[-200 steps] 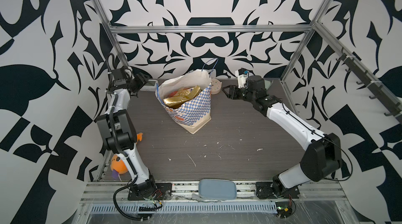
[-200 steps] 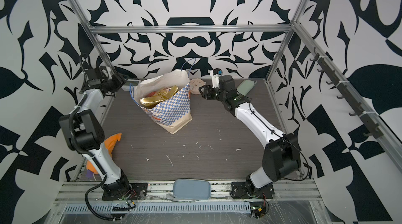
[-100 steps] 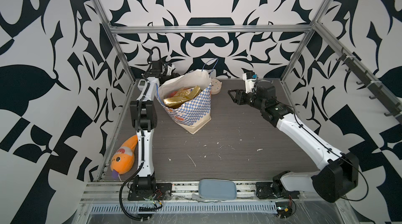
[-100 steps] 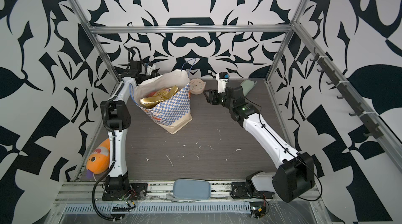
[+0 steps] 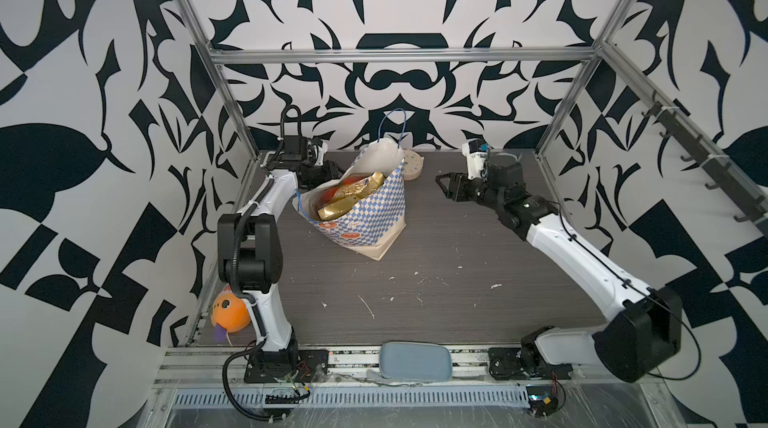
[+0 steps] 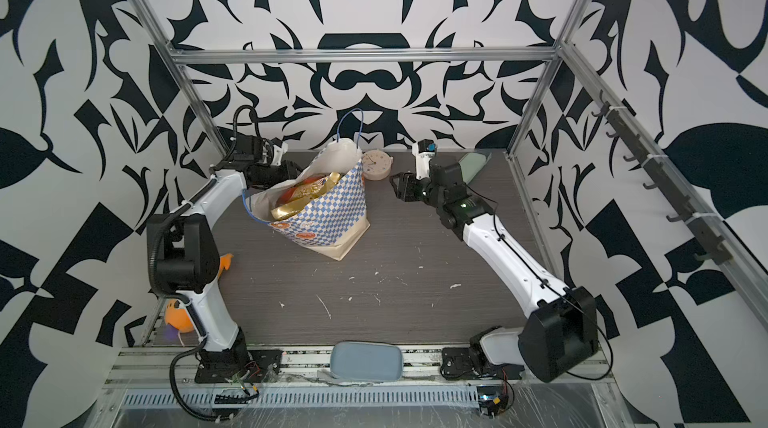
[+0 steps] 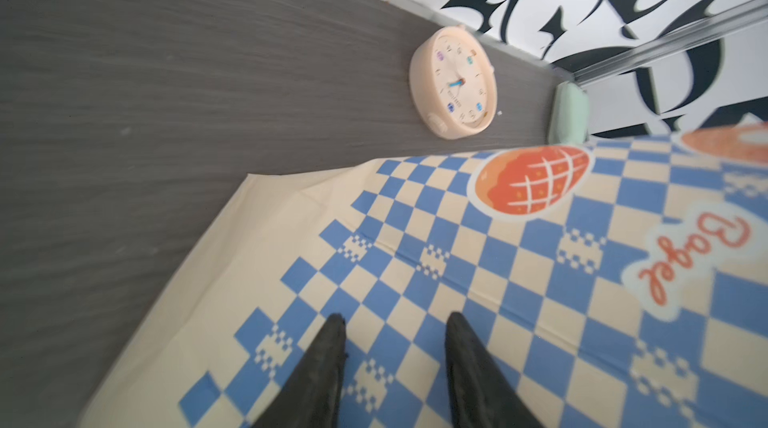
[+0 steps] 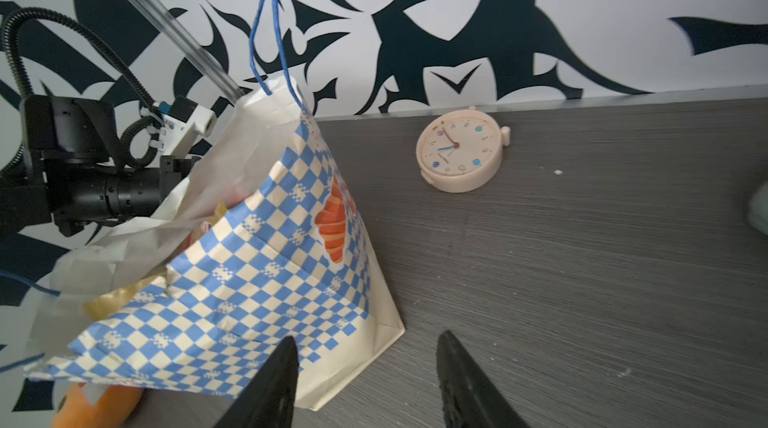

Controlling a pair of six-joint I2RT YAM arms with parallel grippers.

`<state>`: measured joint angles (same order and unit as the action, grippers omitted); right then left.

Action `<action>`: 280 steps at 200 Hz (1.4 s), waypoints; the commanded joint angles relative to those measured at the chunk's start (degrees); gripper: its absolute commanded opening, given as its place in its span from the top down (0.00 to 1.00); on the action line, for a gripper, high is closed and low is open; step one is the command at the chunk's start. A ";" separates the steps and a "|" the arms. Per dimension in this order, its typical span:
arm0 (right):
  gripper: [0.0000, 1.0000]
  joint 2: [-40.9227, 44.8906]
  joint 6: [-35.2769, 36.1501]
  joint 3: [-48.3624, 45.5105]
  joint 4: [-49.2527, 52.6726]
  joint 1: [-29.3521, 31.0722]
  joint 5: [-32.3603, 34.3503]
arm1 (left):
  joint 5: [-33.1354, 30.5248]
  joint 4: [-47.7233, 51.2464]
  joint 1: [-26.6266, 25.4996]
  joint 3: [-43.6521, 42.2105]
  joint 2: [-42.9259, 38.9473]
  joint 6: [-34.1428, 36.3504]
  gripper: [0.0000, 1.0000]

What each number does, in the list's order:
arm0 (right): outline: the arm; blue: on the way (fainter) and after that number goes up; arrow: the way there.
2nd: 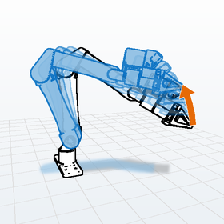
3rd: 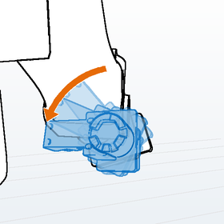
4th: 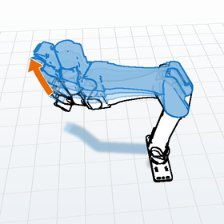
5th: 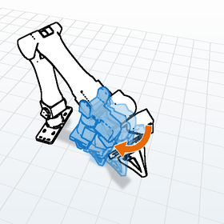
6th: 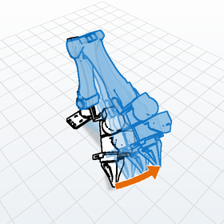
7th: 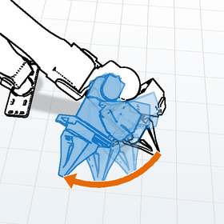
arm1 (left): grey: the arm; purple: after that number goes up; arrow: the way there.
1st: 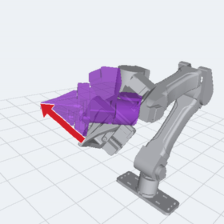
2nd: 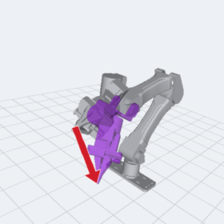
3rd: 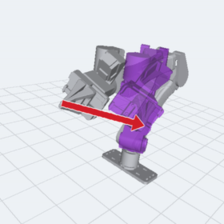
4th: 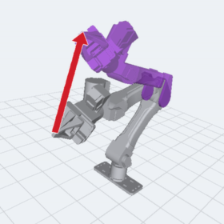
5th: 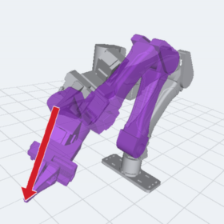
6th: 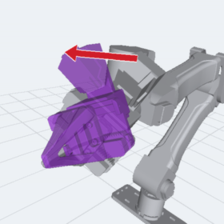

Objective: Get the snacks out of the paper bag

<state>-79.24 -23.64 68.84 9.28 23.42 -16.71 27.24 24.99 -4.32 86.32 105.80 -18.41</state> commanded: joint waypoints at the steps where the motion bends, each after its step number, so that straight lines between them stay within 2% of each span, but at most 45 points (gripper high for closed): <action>1: 0.43 -4.16 -0.51 3.14 3.39 2.91 -8.80 | -5.07 2.60 -0.52 -3.08 -5.06 -4.96 0.58; 29: 0.45 -8.15 0.29 4.01 6.89 5.40 -7.10 | -4.89 3.21 -2.81 -7.42 -8.37 -11.00 0.59; 49: 0.45 -7.08 -0.11 1.87 5.20 5.28 -2.28 | -4.47 5.51 -7.11 -7.78 -9.17 -11.08 0.61; 63: 0.45 -5.44 -0.94 0.60 3.46 4.65 1.07 | -4.85 4.99 -7.72 -8.96 -11.23 -10.28 0.61; 85: 0.45 -3.76 -2.39 -1.27 -0.35 3.61 2.73 | -10.01 3.02 -3.68 -9.69 -14.80 -6.68 0.61; 109: 0.45 -4.65 -2.68 -0.31 -0.93 3.48 2.09 | -8.57 0.11 3.87 -6.84 -13.77 -4.00 0.60; 126: 0.45 -5.04 -2.71 -0.10 -1.17 3.47 1.44 | -8.31 0.93 7.52 -1.67 -8.78 -3.37 0.61; 146: 0.45 -4.74 -2.76 -0.78 -1.85 3.45 1.24 | -10.99 6.94 7.95 5.54 -0.60 -1.22 0.63; 156: 0.45 -4.58 -2.92 -1.12 -2.15 3.47 1.41 | -9.52 7.28 7.70 6.31 2.23 -1.11 0.64; 173: 0.45 -4.16 -2.43 -1.14 -1.81 3.43 1.94 | -7.75 5.70 6.94 4.37 4.82 -2.43 0.66; 189: 0.45 -3.60 -1.33 -0.73 -1.88 3.44 2.06 | -9.05 5.83 5.30 2.00 5.17 -2.68 0.67; 256: 0.45 -4.07 1.11 2.75 -6.31 3.47 1.15 | -11.33 1.57 0.65 -11.97 -0.29 -6.98 0.69; 280: 0.45 -5.00 1.35 5.11 -4.54 3.13 1.22 | -10.81 -1.27 -2.19 -17.77 -4.28 -11.96 0.70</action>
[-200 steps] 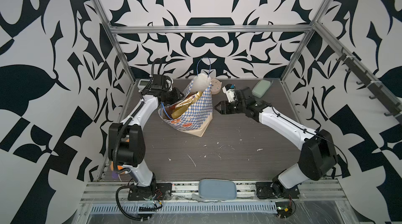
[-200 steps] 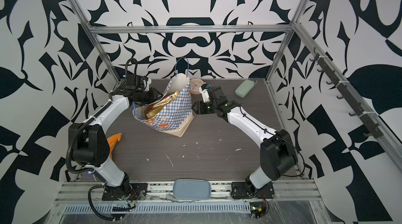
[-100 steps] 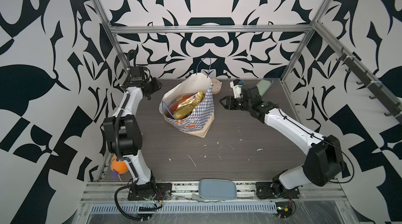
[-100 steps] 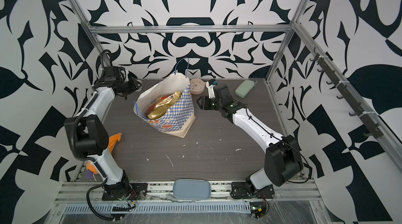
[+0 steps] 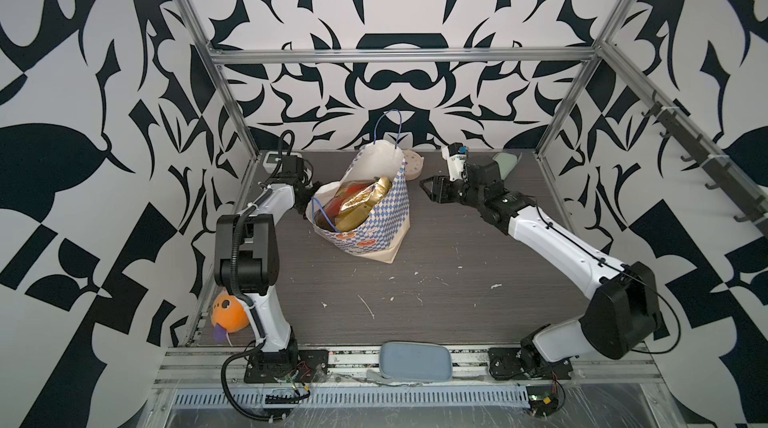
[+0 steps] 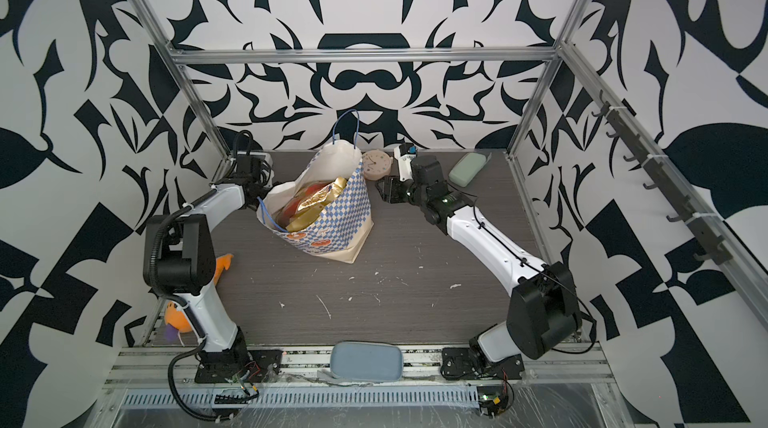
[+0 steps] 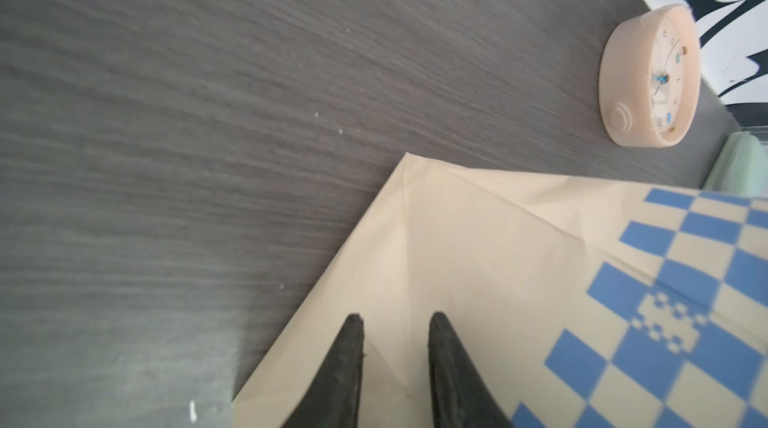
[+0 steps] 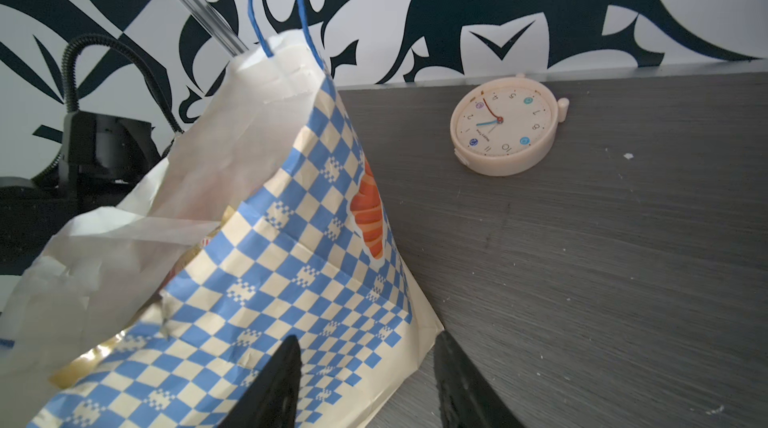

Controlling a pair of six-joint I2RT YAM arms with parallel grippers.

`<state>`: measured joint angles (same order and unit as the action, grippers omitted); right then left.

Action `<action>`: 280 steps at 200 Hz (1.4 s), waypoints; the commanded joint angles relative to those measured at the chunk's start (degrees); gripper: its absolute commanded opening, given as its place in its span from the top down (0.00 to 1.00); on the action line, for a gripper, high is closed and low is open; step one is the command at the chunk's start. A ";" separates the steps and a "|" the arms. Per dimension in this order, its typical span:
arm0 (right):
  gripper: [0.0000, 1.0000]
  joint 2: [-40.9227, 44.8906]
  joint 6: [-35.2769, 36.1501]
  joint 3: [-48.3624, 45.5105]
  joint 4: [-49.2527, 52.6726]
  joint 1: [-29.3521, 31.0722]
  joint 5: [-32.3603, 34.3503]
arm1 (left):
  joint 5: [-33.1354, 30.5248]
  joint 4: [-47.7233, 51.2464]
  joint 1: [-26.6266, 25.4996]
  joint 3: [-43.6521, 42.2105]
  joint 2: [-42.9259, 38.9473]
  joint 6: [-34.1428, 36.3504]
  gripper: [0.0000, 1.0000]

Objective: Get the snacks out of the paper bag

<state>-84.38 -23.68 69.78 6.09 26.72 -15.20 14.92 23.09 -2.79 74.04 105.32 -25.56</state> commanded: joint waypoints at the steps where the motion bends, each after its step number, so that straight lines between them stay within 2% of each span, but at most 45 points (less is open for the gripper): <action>1: 0.45 0.11 1.42 4.20 -1.26 -0.22 -0.28 | 1.52 0.46 -3.90 -5.75 -4.02 -5.05 0.70; 12: 0.45 0.52 1.45 4.86 -0.10 -0.82 0.29 | 1.17 -0.06 -5.36 -7.92 -6.15 -7.37 0.70; 32: 0.44 1.16 0.76 7.16 3.68 -2.56 -0.36 | 0.10 -2.30 -8.36 -11.62 -10.06 -13.56 0.78; 72: 0.44 3.70 5.27 14.15 16.35 -2.73 0.20 | -4.95 -8.63 -18.00 -14.21 -12.87 -23.02 0.79; 81: 0.44 4.64 5.94 15.48 19.17 -2.73 0.70 | -5.45 -10.30 -19.31 -14.61 -12.74 -24.45 0.81; 107: 0.46 6.42 10.78 20.66 28.96 -2.75 0.04 | -6.96 -11.98 -21.17 -14.20 -13.40 -25.38 0.79; 123: 0.44 5.34 14.55 24.40 35.45 -2.56 -0.26 | -9.18 -10.15 -21.16 -13.60 -15.07 -23.67 0.78; 154: 0.43 -0.79 16.44 29.29 45.80 -0.39 -0.28 | -16.34 -7.12 -20.98 -11.33 -21.68 -13.26 0.60; 182: 0.38 -7.28 19.35 34.20 50.15 7.77 8.85 | -21.33 -7.66 -20.71 -8.87 -27.25 -3.59 0.36; 193: 0.38 -10.05 19.06 37.53 51.63 9.43 11.18 | -19.69 -7.11 -20.46 -6.42 -27.83 0.34 0.26; 223: 0.35 -16.59 19.05 45.42 55.88 11.90 16.52 | -13.09 2.19 -20.17 5.91 -25.24 9.38 0.17; 249: 0.30 -20.06 19.26 49.25 59.05 12.06 21.49 | -6.62 6.20 -20.16 12.55 -22.58 11.93 0.16; 280: 0.21 -22.45 20.43 52.77 64.02 11.93 24.33 | -2.63 5.82 -20.16 13.80 -20.58 11.41 0.16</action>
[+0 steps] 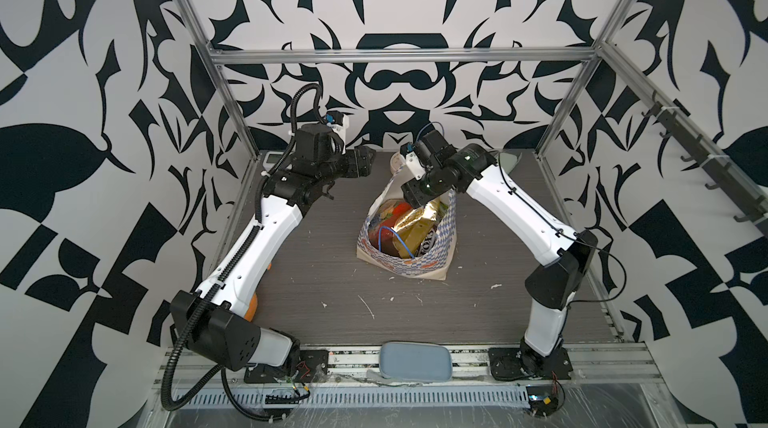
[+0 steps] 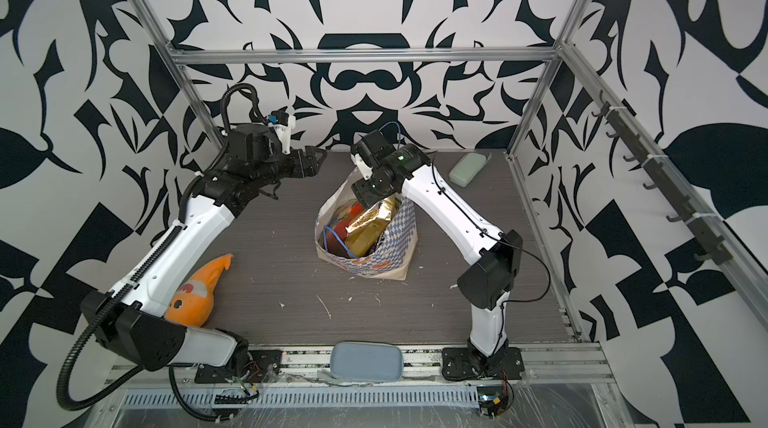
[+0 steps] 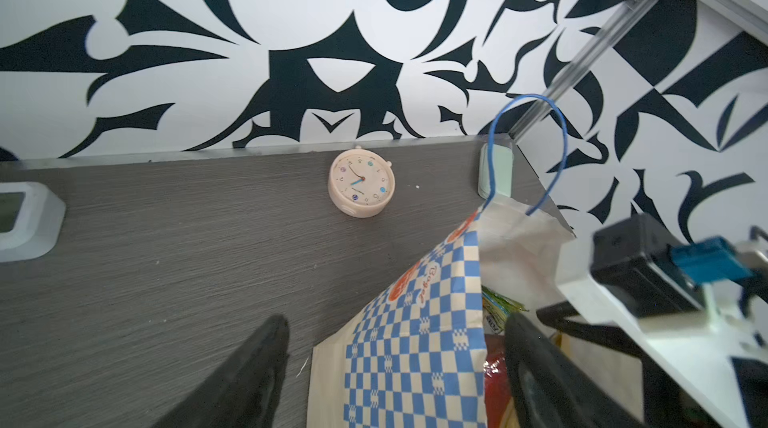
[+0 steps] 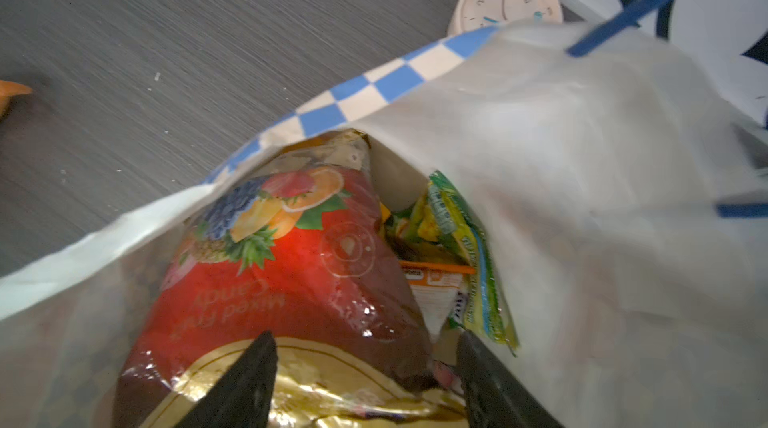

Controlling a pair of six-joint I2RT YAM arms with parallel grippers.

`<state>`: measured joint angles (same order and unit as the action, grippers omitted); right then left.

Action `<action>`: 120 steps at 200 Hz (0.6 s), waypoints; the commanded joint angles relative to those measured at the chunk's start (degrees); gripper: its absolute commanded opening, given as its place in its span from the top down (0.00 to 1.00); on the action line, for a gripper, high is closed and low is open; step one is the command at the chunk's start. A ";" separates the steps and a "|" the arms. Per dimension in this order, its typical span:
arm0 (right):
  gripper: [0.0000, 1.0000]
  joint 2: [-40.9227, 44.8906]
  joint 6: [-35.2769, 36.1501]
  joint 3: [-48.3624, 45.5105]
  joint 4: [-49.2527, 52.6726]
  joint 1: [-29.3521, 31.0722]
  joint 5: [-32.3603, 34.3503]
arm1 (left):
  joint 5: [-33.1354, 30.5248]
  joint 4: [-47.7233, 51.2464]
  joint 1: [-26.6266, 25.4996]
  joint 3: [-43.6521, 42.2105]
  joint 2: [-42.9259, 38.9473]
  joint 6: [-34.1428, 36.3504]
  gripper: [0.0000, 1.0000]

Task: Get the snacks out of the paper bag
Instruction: 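Reach the right gripper down into the bag opening toward the snacks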

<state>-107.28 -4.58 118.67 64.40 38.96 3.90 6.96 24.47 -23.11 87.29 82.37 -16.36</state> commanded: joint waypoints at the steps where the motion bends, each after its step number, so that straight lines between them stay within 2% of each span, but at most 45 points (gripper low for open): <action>1: 0.20 0.43 1.33 3.95 5.85 -0.34 5.27 | 5.33 4.45 0.13 0.54 2.45 2.25 0.16; 17: 0.18 0.23 1.33 4.22 7.69 -1.35 3.55 | 5.27 4.65 0.17 0.63 3.49 2.12 0.16; 49: 0.18 1.08 1.72 0.15 9.23 -6.29 -8.25 | 5.31 4.60 0.13 -0.07 4.47 2.58 0.16; 83: 0.20 1.51 4.27 -3.91 11.41 -8.40 -10.98 | 4.70 4.44 0.15 -0.18 5.26 3.14 0.16; 120: 0.22 6.00 4.66 -12.33 4.95 -11.87 -23.14 | 4.79 4.18 0.10 -0.54 6.45 3.62 0.16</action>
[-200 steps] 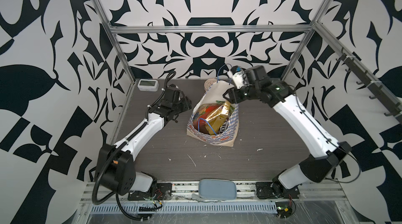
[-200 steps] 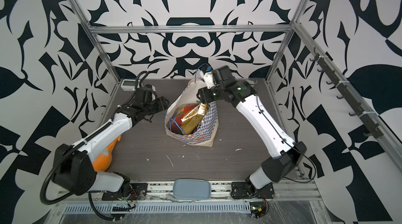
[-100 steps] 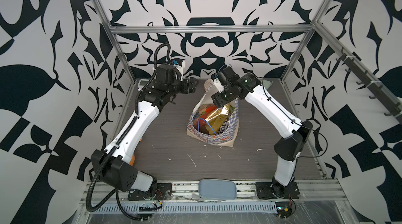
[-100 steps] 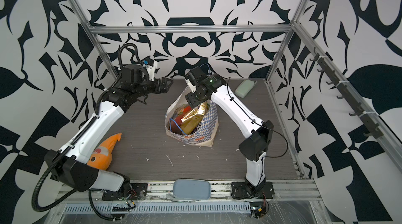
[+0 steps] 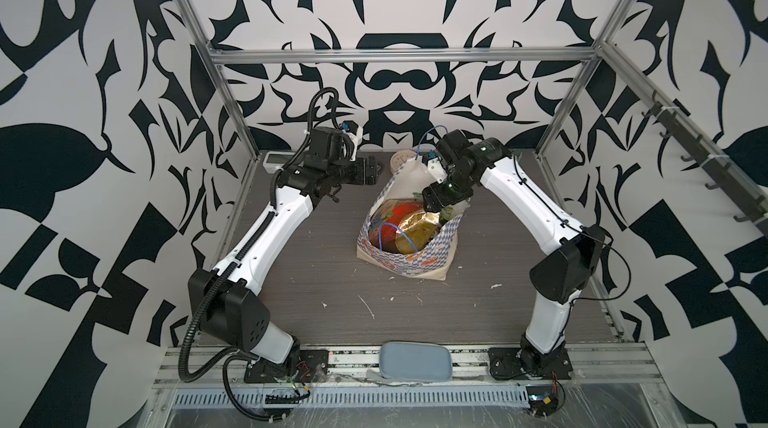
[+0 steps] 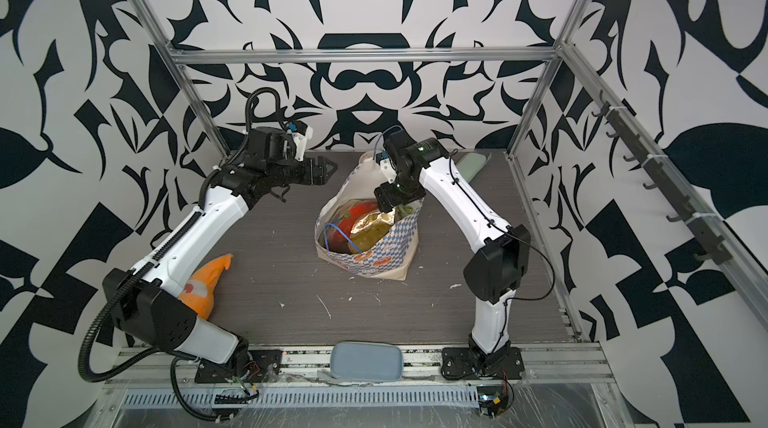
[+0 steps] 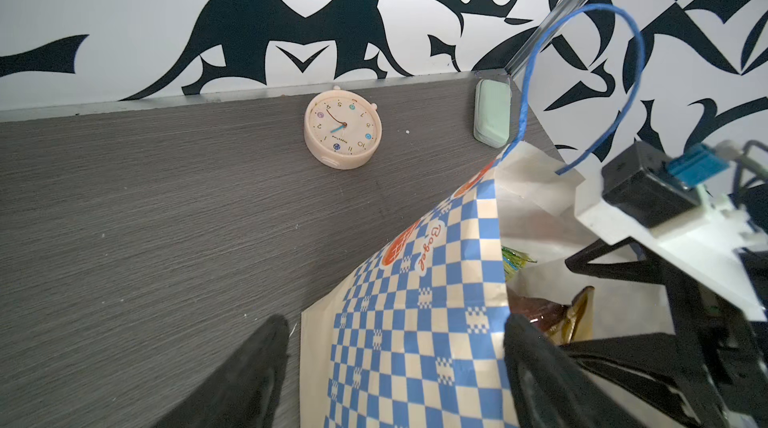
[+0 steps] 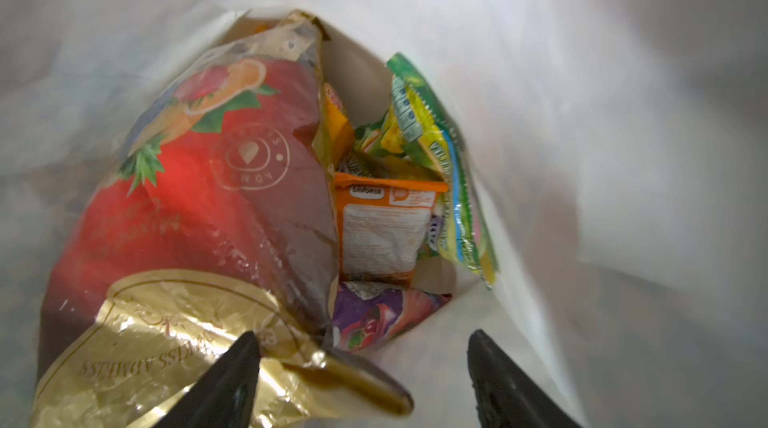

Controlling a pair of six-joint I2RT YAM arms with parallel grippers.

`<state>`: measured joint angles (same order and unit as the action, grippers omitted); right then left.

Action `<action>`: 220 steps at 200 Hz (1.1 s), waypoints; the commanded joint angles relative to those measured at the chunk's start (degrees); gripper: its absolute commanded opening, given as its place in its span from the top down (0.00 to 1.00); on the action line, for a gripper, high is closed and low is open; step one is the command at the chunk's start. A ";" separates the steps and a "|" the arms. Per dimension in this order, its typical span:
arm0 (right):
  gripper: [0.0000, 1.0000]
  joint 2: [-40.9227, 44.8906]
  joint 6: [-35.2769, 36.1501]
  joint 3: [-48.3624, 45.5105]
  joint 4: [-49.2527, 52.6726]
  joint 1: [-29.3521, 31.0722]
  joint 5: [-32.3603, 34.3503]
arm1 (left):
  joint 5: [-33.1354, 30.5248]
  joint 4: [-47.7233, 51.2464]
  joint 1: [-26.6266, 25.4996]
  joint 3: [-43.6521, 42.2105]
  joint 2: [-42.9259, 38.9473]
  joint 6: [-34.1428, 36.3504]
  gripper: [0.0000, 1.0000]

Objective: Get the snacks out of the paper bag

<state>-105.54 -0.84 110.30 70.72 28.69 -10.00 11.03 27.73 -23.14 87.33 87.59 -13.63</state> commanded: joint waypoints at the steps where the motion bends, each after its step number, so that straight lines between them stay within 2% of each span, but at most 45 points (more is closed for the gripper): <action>1: 0.22 4.23 0.79 -4.13 -1.55 -1.65 -9.68 | 0.74 0.92 0.16 -0.58 1.25 0.88 0.16; 12: 0.24 3.93 0.72 -4.31 -2.07 -1.79 -13.86 | 0.87 0.82 0.18 -0.45 1.61 0.88 0.16; 24: 0.26 3.33 -0.02 -4.02 -2.79 -1.28 -14.55 | 1.00 0.83 0.19 -0.39 1.90 0.82 0.16; 52: 0.25 -0.35 -5.37 -1.84 -4.17 -0.56 -8.94 | 1.39 0.14 0.12 -0.66 1.99 0.71 0.16; 67: 0.24 -0.31 -10.55 -3.34 -9.49 -0.65 -4.97 | 1.59 -0.25 0.12 -0.84 1.69 0.49 0.16; 86: 0.25 -1.79 -14.83 -4.01 -12.74 -0.72 -6.19 | 1.64 -0.48 0.12 -1.36 1.33 0.52 0.16; 101: 0.36 -3.31 -17.46 -4.60 -16.26 -0.08 -9.20 | 1.48 -0.55 0.17 -1.78 1.17 0.86 0.16; 122: 0.62 -3.80 -19.84 -5.78 -20.45 0.62 -10.30 | 1.19 -0.55 0.15 -2.08 0.96 1.14 0.16; 137: 0.76 -3.89 -20.83 -6.46 -22.39 0.66 -10.67 | 1.02 -0.64 0.16 -2.42 0.96 1.26 0.16; 163: 0.84 -4.09 -21.65 -5.98 -24.01 0.87 -10.96 | 0.72 -0.74 0.16 -2.76 0.91 1.37 0.16; 175: 0.94 -3.66 -21.92 -5.48 -25.21 1.09 -11.61 | 0.42 -0.83 0.15 -2.77 0.99 1.30 0.16; 190: 1.00 -2.70 -22.14 -5.29 -27.38 1.42 -12.13 | -0.23 -1.23 0.19 -2.94 0.84 1.31 0.16; 220: 1.00 0.56 -22.94 -6.39 -34.40 1.54 -16.45 | -5.17 -2.88 0.19 -4.45 -0.27 0.50 0.16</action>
<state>-109.71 -22.28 104.05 48.51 29.89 -23.20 10.13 26.44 -23.14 84.64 89.41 -13.04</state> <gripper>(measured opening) 0.052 0.841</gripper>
